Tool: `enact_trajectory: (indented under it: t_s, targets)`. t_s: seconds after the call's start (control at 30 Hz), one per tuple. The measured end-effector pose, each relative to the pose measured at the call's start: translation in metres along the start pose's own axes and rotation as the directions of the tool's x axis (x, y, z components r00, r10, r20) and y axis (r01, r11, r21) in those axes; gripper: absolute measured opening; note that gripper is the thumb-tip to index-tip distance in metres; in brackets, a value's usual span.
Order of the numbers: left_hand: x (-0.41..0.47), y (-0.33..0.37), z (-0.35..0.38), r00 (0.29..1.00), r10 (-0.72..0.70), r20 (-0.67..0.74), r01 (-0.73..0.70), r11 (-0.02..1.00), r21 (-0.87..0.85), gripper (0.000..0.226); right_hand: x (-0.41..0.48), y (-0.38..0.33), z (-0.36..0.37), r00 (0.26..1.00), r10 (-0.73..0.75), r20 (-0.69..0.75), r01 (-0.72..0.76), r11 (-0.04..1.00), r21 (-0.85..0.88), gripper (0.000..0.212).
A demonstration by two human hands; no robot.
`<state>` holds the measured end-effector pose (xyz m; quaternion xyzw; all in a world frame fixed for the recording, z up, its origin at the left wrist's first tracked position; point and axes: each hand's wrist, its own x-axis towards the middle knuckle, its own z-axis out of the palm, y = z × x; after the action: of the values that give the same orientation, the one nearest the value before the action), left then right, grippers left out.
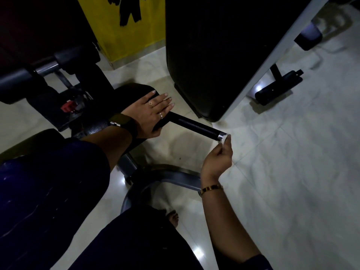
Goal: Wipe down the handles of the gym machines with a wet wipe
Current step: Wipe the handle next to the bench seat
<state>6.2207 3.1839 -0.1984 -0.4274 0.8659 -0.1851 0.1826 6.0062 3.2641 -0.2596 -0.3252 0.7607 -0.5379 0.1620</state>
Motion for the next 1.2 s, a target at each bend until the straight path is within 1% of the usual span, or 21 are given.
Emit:
enact_trajectory:
  t_s: [0.1, 0.13, 0.2, 0.23, 0.3, 0.37, 0.47, 0.53, 0.57, 0.63, 0.7, 0.73, 0.83, 0.9, 0.97, 1.0, 1.07, 1.1, 1.13, 1.2]
  targets:
    - [0.0, 0.0, 0.002, 1.0, -0.005, -0.009, 0.005, 1.0, -0.008, 0.083, 0.016, -0.011, -0.006, 0.994, 0.091, 0.055, -0.092, 0.996, 0.014, 0.032]
    - [0.0, 0.0, 0.002, 1.0, -0.007, -0.008, 0.007, 1.0, -0.009, 0.083, 0.026, -0.015, -0.008, 0.992, 0.109, 0.071, -0.106, 0.994, -0.04, 0.03]
    - [0.001, 0.0, 0.003, 1.0, -0.007, 0.0, 0.007, 1.0, -0.011, 0.084, 0.047, -0.021, -0.009, 0.981, 0.119, 0.153, -0.081, 0.969, -0.235, 0.029]
    - [0.001, 0.001, 0.002, 1.0, -0.007, 0.004, 0.007, 1.0, -0.013, 0.084, 0.057, -0.025, -0.009, 0.968, 0.126, 0.216, -0.051, 0.945, -0.323, 0.03]
    - [0.002, 0.001, 0.002, 1.0, -0.007, 0.007, 0.007, 1.0, -0.009, 0.085, 0.067, -0.035, -0.007, 0.931, 0.11, 0.347, 0.061, 0.891, -0.449, 0.032]
    - [0.001, 0.002, 0.001, 1.0, -0.01, 0.008, 0.01, 1.0, -0.008, 0.084, 0.067, -0.045, 0.001, 0.888, 0.044, 0.457, 0.235, 0.813, -0.533, 0.032]
    - [0.001, 0.002, 0.001, 1.0, -0.016, 0.009, 0.016, 1.0, -0.011, 0.081, 0.047, -0.052, 0.018, 0.81, -0.093, 0.579, 0.493, 0.643, -0.587, 0.022]
    - [0.001, 0.003, 0.001, 1.0, -0.013, 0.015, 0.014, 1.0, -0.016, 0.083, 0.031, -0.043, 0.022, 0.754, -0.251, 0.607, 0.63, 0.54, -0.559, 0.018]
    - [0.002, 0.003, 0.0, 1.0, -0.008, 0.022, 0.009, 1.0, -0.018, 0.084, 0.027, -0.033, 0.021, 0.721, -0.352, 0.597, 0.684, 0.499, -0.532, 0.018]
    - [0.002, 0.002, 0.0, 1.0, -0.002, 0.03, 0.003, 1.0, -0.018, 0.085, 0.026, -0.013, 0.014, 0.657, -0.501, 0.564, 0.754, 0.453, -0.475, 0.025]
    - [0.002, 0.001, 0.001, 0.999, -0.007, 0.036, 0.007, 1.0, -0.011, 0.085, 0.03, -0.003, 0.007, 0.626, -0.551, 0.552, 0.78, 0.456, -0.429, 0.031]
    - [0.002, 0.002, 0.0, 0.999, -0.005, 0.036, 0.005, 1.0, -0.007, 0.085, 0.032, -0.003, 0.006, 0.625, -0.544, 0.559, 0.78, 0.464, -0.42, 0.035]
    - [0.002, 0.004, 0.002, 1.0, 0.004, 0.012, -0.004, 1.0, -0.009, 0.084, 0.032, -0.002, 0.011, 0.661, -0.471, 0.584, 0.744, 0.513, -0.428, 0.052]
    - [0.002, 0.003, 0.003, 1.0, -0.004, -0.005, 0.004, 1.0, -0.018, 0.082, 0.033, 0.001, 0.015, 0.666, -0.473, 0.576, 0.739, 0.522, -0.426, 0.054]
    - [0.002, 0.001, 0.004, 1.0, -0.007, 0.0, 0.007, 1.0, -0.027, 0.083, 0.034, 0.0, 0.017, 0.683, -0.468, 0.561, 0.726, 0.517, -0.454, 0.049]
    - [0.002, 0.002, 0.004, 1.0, -0.005, 0.004, 0.005, 1.0, -0.021, 0.084, 0.034, -0.004, 0.019, 0.701, -0.462, 0.544, 0.71, 0.525, -0.469, 0.041]
    - [0.002, 0.002, 0.003, 1.0, 0.002, 0.021, -0.002, 1.0, -0.011, 0.088, 0.033, -0.02, 0.03, 0.734, -0.447, 0.511, 0.676, 0.545, -0.495, 0.018]
    - [0.002, 0.002, 0.003, 1.0, 0.004, 0.023, -0.004, 1.0, -0.018, 0.089, 0.032, -0.028, 0.038, 0.736, -0.433, 0.52, 0.673, 0.552, -0.493, 0.011]
    - [0.002, 0.002, 0.003, 1.0, 0.003, 0.008, -0.003, 0.999, -0.033, 0.089, 0.03, -0.033, 0.045, 0.73, -0.409, 0.548, 0.675, 0.557, -0.484, 0.009]
    - [0.001, 0.001, 0.002, 1.0, -0.015, -0.007, 0.014, 0.999, -0.041, 0.089, 0.022, -0.037, 0.056, 0.688, -0.4, 0.606, 0.708, 0.554, -0.438, 0.01]
